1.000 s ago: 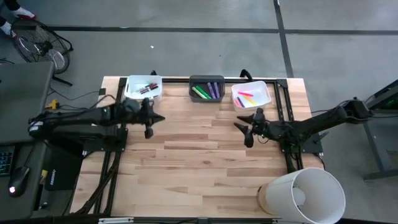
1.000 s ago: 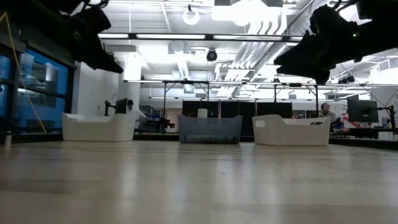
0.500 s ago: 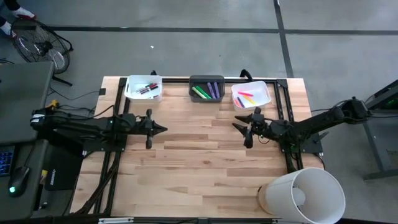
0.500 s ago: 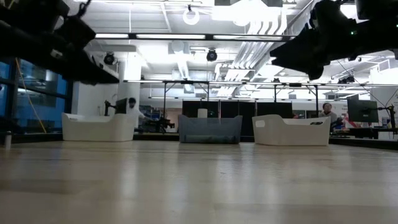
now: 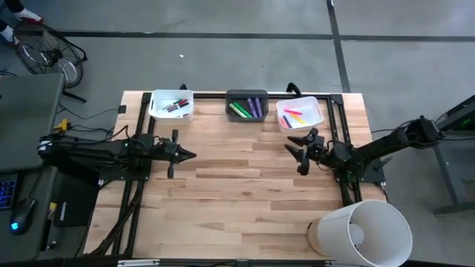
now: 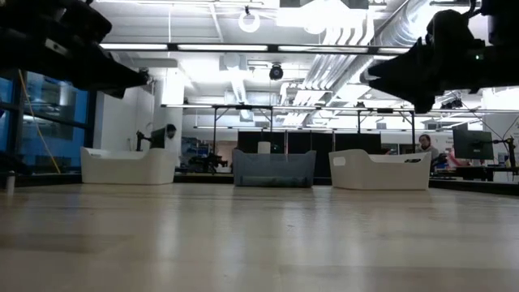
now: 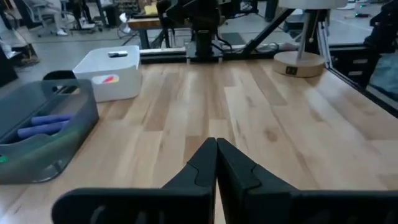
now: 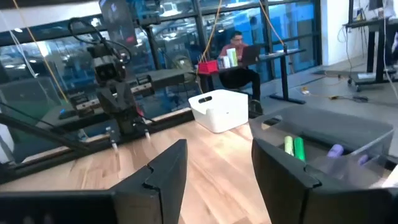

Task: Pick & Place Markers
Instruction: Return to Home Position

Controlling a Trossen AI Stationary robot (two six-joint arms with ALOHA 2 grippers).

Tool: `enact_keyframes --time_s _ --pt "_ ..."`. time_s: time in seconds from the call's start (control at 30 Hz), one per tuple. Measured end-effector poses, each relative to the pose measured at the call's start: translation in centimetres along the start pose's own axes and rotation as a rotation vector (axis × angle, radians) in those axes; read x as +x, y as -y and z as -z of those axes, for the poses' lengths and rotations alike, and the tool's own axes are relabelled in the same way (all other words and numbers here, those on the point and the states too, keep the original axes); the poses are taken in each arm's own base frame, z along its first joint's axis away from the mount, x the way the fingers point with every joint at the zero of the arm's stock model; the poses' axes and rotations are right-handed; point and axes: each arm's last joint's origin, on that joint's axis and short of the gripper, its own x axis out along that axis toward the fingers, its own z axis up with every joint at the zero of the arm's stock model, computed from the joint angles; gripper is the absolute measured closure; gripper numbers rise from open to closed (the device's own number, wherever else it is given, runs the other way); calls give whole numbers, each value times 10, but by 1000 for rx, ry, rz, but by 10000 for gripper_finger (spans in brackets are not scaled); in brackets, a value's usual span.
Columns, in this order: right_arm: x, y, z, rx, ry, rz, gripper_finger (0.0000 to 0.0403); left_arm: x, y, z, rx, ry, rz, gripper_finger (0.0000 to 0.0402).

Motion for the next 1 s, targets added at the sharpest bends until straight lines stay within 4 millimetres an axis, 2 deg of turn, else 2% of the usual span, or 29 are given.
enact_keyframes --time_s 0.2,0.37,0.6,1.0 --pt "-1 0 -4 -29 37 -11 234 -5 0 -2 -4 49 -3 401" --pt "-1 0 -2 -15 10 -43 234 -7 2 19 -47 132 30 401" --pt "-1 1 -1 -20 7 -28 233 -11 1 16 -17 159 8 401" --pt "-1 6 14 -26 -138 6 233 -11 1 31 -6 7 -24 401"
